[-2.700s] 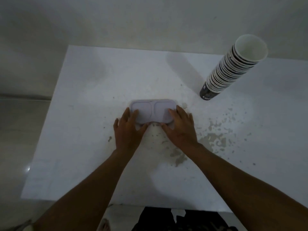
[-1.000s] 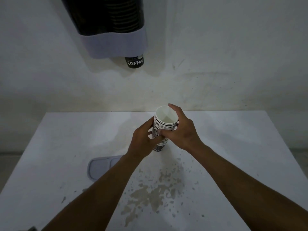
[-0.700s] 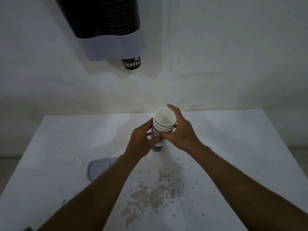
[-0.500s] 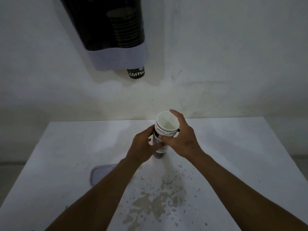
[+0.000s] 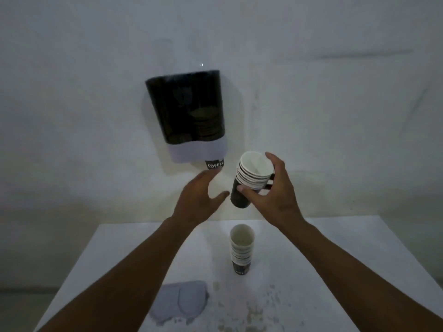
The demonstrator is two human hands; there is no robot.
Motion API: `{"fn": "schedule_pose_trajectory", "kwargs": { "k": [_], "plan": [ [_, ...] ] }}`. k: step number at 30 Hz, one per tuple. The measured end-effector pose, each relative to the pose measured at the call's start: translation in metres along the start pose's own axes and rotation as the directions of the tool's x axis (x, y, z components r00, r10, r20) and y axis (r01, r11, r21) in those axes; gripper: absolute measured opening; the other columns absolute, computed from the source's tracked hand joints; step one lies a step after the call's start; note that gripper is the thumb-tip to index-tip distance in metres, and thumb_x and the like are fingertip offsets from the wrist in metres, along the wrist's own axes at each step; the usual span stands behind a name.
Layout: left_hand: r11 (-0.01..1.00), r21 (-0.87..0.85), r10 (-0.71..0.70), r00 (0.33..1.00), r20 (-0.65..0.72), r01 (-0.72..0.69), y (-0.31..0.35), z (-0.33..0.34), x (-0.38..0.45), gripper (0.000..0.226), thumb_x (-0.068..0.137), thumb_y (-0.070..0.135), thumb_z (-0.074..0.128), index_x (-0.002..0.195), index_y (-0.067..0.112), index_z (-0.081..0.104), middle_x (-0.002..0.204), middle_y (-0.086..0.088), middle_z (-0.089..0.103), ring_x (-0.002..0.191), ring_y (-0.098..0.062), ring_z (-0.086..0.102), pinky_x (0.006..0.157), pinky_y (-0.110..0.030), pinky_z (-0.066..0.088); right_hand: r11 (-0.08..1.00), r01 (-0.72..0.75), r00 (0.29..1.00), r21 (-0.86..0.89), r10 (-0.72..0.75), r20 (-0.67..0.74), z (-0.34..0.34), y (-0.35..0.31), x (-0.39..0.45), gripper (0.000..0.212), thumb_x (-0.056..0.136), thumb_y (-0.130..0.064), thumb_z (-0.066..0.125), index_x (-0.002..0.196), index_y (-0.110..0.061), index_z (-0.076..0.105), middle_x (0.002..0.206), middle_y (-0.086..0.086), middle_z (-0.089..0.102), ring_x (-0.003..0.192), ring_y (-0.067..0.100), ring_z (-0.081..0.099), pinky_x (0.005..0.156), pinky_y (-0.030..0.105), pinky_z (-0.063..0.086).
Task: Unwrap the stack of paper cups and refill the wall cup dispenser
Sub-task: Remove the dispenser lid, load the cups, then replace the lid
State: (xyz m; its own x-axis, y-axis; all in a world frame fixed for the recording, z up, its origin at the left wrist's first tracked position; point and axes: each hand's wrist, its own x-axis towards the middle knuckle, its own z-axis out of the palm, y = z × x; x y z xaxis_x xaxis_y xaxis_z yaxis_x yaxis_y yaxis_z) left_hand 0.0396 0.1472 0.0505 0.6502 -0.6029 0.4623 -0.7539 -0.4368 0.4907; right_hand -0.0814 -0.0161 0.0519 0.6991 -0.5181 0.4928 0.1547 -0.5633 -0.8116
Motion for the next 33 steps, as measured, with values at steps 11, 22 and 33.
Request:
{"fn": "schedule_pose_trajectory", "kwargs": {
  "k": [11, 22, 33],
  "plan": [
    [0.964, 0.214, 0.230, 0.896, -0.379, -0.157, 0.027, -0.136, 0.106, 0.048, 0.090, 0.022, 0.067, 0.135, 0.007, 0.058, 0.138, -0.011, 0.059, 0.129, -0.028, 0.053, 0.106, -0.036, 0.042, 0.943, 0.328, 0.915, 0.059, -0.302, -0.267, 0.004, -0.139, 0.115, 0.065, 0.083, -0.037, 0.076, 0.139, -0.029, 0.044, 0.136, -0.004, 0.050, 0.119, 0.009, 0.052, 0.083, 0.019, 0.055],
    [0.949, 0.237, 0.261, 0.941, -0.214, -0.209, 0.004, -0.159, 0.149, 0.037, 0.093, 0.029, 0.060, 0.128, 0.019, 0.066, 0.123, -0.004, 0.070, 0.108, -0.026, 0.065, 0.095, -0.041, 0.052, 0.926, 0.376, 0.836, -0.045, -0.360, -0.413, 0.038, -0.181, 0.177, 0.068, 0.089, -0.034, 0.069, 0.147, -0.027, 0.035, 0.151, 0.005, 0.033, 0.133, 0.008, 0.035, 0.094, 0.007, 0.040],
    [0.927, 0.201, 0.370, 0.857, -0.358, -0.316, -0.016, -0.146, 0.153, 0.029, 0.087, 0.012, 0.071, 0.115, 0.010, 0.073, 0.112, -0.009, 0.074, 0.100, -0.027, 0.071, 0.095, -0.030, 0.048, 0.886, 0.291, 0.957, -0.361, -0.270, 0.109, 0.056, -0.151, 0.211, 0.075, 0.077, -0.045, 0.072, 0.143, -0.028, 0.042, 0.144, 0.000, 0.046, 0.126, 0.020, 0.052, 0.105, 0.045, 0.045]
  ]
}}
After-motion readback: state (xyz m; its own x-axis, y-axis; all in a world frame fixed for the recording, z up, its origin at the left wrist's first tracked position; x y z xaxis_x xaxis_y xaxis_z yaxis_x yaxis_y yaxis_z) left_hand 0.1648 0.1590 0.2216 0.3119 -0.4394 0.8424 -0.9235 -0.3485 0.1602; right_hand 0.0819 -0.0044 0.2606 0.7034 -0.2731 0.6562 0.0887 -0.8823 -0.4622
